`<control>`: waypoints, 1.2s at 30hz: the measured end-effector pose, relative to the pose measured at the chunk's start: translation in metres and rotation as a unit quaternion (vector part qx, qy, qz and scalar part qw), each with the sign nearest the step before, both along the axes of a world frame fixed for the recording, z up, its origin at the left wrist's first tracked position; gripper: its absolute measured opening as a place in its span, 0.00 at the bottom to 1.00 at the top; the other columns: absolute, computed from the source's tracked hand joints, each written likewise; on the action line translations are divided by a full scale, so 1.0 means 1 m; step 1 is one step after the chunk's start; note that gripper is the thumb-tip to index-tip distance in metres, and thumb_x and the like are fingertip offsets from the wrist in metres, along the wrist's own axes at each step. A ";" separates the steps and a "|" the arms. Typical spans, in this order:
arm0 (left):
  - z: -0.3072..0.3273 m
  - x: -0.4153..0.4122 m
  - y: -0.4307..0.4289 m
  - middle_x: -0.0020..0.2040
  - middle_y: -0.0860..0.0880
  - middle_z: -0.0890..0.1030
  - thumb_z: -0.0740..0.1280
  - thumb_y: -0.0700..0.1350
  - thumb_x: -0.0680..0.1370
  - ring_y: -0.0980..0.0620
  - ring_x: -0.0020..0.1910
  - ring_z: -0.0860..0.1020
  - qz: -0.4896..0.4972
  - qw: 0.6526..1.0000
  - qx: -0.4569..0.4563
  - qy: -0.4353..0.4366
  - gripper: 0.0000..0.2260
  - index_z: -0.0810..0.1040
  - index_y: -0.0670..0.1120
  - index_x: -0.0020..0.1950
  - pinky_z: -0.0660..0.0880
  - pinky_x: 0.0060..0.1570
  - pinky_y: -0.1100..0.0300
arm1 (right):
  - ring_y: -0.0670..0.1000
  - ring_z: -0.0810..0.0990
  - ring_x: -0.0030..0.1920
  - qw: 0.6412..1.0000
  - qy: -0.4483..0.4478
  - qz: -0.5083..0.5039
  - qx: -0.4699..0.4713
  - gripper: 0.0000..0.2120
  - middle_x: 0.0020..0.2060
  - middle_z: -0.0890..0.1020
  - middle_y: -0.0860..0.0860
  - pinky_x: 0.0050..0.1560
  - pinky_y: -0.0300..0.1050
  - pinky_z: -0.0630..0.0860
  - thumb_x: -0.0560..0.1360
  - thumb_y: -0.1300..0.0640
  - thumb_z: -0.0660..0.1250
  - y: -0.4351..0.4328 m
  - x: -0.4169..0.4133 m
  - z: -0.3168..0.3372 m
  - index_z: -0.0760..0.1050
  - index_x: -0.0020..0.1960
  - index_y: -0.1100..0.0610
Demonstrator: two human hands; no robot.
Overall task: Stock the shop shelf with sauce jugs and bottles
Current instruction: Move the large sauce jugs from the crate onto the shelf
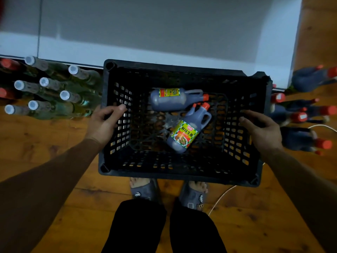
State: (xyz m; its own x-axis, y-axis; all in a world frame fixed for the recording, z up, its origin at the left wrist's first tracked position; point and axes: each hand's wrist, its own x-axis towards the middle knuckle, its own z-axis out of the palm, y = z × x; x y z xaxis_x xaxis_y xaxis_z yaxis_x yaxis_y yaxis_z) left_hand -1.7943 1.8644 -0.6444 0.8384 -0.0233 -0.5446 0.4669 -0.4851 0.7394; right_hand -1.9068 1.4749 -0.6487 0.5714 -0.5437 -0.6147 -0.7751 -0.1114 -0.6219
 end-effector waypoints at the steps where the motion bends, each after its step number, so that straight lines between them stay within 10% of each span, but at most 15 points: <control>1: 0.001 0.001 0.001 0.63 0.43 0.76 0.67 0.66 0.72 0.49 0.64 0.73 -0.022 1.000 0.020 0.010 0.12 0.83 0.60 0.44 0.70 0.64 0.46 | 0.53 0.78 0.60 1.000 0.009 0.007 0.002 0.15 0.61 0.78 0.52 0.61 0.56 0.77 0.68 0.42 0.74 0.000 0.000 0.003 0.80 0.54 0.37; 6: 0.015 -0.004 -0.009 0.73 0.46 0.63 0.69 0.58 0.75 0.49 0.72 0.63 -0.018 0.982 0.176 -0.071 0.14 0.80 0.51 0.55 0.62 0.71 0.53 | 0.54 0.68 0.70 0.995 0.047 0.041 -0.083 0.21 0.71 0.65 0.51 0.70 0.47 0.66 0.73 0.45 0.70 0.014 0.005 0.028 0.75 0.65 0.48; 11: 0.024 -0.010 -0.043 0.67 0.43 0.73 0.65 0.54 0.73 0.43 0.67 0.69 -0.230 0.927 0.205 -0.212 0.25 0.75 0.44 0.66 0.66 0.66 0.50 | 0.52 0.62 0.73 0.979 -0.042 0.066 -0.188 0.19 0.73 0.64 0.52 0.73 0.45 0.61 0.76 0.53 0.69 0.054 0.009 0.048 0.75 0.65 0.56; 17: -0.016 0.000 -0.097 0.70 0.45 0.70 0.72 0.50 0.70 0.43 0.68 0.67 -0.328 0.905 0.233 -0.142 0.32 0.66 0.46 0.73 0.64 0.67 0.52 | 0.47 0.73 0.51 0.997 0.068 0.002 0.024 0.22 0.48 0.75 0.47 0.55 0.41 0.69 0.71 0.49 0.74 0.092 0.008 0.015 0.75 0.62 0.57; 26: -0.112 0.035 -0.135 0.77 0.46 0.59 0.74 0.55 0.67 0.44 0.75 0.58 -0.447 0.821 0.314 -0.164 0.44 0.56 0.47 0.77 0.56 0.71 0.51 | 0.52 0.84 0.49 0.973 0.118 -0.084 0.179 0.55 0.50 0.85 0.51 0.56 0.54 0.80 0.41 0.27 0.77 0.130 -0.007 -0.121 0.76 0.60 0.57; 31: -0.140 0.041 -0.144 0.74 0.44 0.62 0.75 0.59 0.65 0.42 0.71 0.62 -0.460 0.784 0.367 -0.200 0.48 0.54 0.46 0.77 0.55 0.71 0.49 | 0.54 0.85 0.47 0.953 0.111 -0.178 0.220 0.38 0.48 0.85 0.54 0.53 0.56 0.81 0.47 0.40 0.81 0.145 0.013 -0.132 0.79 0.52 0.57; 36: -0.150 0.039 -0.148 0.71 0.42 0.64 0.75 0.56 0.65 0.40 0.66 0.65 -0.446 0.769 0.402 -0.221 0.46 0.57 0.45 0.76 0.61 0.65 0.47 | 0.54 0.85 0.44 0.942 0.112 -0.229 0.218 0.43 0.45 0.85 0.54 0.49 0.56 0.82 0.41 0.40 0.80 0.150 0.016 -0.143 0.80 0.52 0.58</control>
State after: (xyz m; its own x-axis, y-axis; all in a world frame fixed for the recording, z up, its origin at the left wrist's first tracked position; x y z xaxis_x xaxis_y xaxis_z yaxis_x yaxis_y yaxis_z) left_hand -1.7555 1.7166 -0.7941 0.7916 -0.5006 -0.3503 -0.5264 -0.8498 0.0248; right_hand -1.8912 1.6252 -0.7922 0.1677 -0.3700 -0.9138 -0.7967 0.4950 -0.3467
